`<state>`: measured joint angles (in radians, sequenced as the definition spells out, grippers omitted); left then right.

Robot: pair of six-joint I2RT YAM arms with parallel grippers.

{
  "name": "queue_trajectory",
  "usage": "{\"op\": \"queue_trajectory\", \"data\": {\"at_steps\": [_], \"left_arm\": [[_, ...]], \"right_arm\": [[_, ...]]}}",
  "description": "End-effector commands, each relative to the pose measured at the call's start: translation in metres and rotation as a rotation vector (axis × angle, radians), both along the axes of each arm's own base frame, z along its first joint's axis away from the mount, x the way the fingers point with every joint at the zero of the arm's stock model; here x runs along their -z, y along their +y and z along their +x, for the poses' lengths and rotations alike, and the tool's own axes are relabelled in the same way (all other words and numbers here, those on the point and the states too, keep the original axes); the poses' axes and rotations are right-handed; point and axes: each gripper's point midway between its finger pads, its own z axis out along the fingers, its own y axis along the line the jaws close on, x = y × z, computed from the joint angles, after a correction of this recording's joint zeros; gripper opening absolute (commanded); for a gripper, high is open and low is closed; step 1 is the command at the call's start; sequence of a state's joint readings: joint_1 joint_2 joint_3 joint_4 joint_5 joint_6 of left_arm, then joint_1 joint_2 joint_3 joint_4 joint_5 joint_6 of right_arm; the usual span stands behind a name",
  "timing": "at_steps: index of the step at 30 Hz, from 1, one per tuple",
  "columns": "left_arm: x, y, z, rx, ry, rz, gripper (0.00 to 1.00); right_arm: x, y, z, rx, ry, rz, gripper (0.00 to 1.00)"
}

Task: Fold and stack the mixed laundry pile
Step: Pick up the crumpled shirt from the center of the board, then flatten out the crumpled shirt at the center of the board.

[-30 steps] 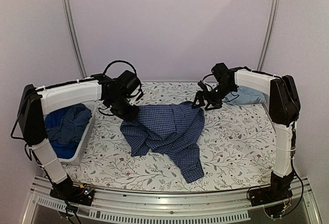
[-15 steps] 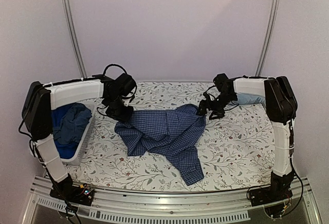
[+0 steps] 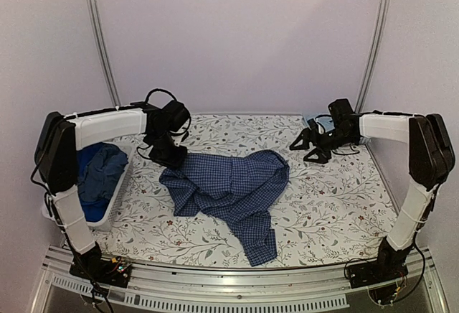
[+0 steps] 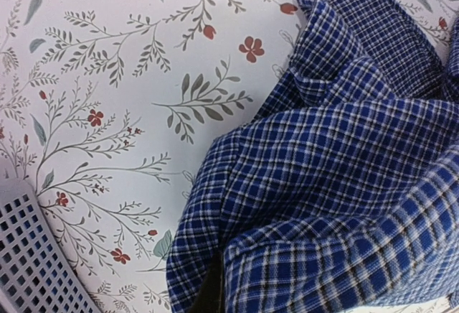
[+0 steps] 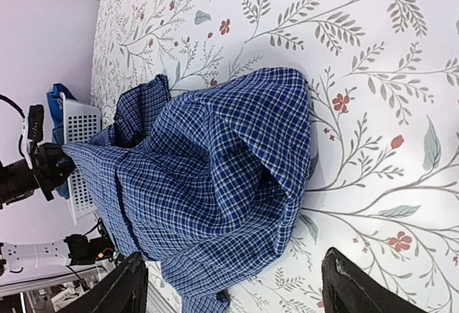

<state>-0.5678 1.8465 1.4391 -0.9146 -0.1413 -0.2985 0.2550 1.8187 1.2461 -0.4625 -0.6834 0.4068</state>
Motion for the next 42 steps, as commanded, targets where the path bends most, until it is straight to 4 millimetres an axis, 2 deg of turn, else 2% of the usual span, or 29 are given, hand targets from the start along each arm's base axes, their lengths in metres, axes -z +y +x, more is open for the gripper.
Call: {"op": "queue_trajectory", "data": {"at_steps": [1,4,8,13,15,17,19,20,22,25,28,30,33,36,38,40,42], "left_arm": [[-0.001,0.0,0.006,0.003,0.009,-0.008,0.0],[-0.003,-0.002,0.007,-0.001,0.008,-0.016,0.0],[-0.004,-0.004,0.009,-0.007,0.002,-0.028,0.0],[-0.008,-0.01,0.015,-0.031,-0.015,-0.074,0.0],[-0.009,-0.012,0.018,-0.047,-0.02,-0.108,0.0],[-0.014,-0.013,0.024,-0.067,-0.036,-0.144,0.0],[-0.025,-0.012,0.033,-0.085,-0.065,-0.179,0.0],[-0.033,-0.009,0.038,-0.1,-0.085,-0.192,0.0],[-0.055,-0.004,0.053,-0.124,-0.14,-0.233,0.0],[-0.102,0.01,0.077,-0.149,-0.267,-0.29,0.0],[-0.159,0.028,0.099,-0.163,-0.418,-0.31,0.0],[-0.205,0.04,0.111,-0.174,-0.532,-0.32,0.0],[-0.263,0.051,0.119,-0.172,-0.673,-0.356,0.0],[-0.319,0.051,0.115,-0.132,-0.807,-0.409,0.0],[-0.35,0.044,0.103,-0.062,-0.878,-0.469,0.0],[-0.371,0.032,0.081,0.033,-0.924,-0.547,0.0],[-0.371,0.016,0.049,0.148,-0.921,-0.622,0.0]], "right_arm": [[0.023,0.017,-0.025,-0.024,0.083,-0.029,0.79],[0.043,0.025,-0.043,-0.038,0.143,-0.082,0.76],[0.066,0.031,-0.054,-0.034,0.208,-0.119,0.72],[0.073,0.049,-0.043,-0.046,0.208,-0.084,0.72],[0.083,0.057,-0.037,-0.055,0.229,-0.084,0.68],[0.089,0.061,-0.03,-0.057,0.235,-0.087,0.55],[0.083,0.061,-0.02,-0.053,0.211,-0.096,0.25],[0.076,0.058,-0.012,-0.045,0.186,-0.107,0.04],[0.052,0.047,0.005,-0.021,0.125,-0.133,0.0],[0.004,0.022,0.037,0.027,0.007,-0.166,0.0],[-0.069,-0.015,0.069,0.111,-0.158,-0.221,0.0],[-0.125,-0.035,0.083,0.16,-0.276,-0.242,0.0],[-0.199,-0.05,0.089,0.201,-0.436,-0.238,0.0],[-0.256,-0.048,0.085,0.194,-0.555,-0.194,0.0],[-0.278,-0.043,0.078,0.175,-0.595,-0.157,0.0],[-0.29,-0.042,0.064,0.153,-0.628,-0.155,0.0],[-0.283,-0.043,0.048,0.122,-0.626,-0.178,0.0]]}}
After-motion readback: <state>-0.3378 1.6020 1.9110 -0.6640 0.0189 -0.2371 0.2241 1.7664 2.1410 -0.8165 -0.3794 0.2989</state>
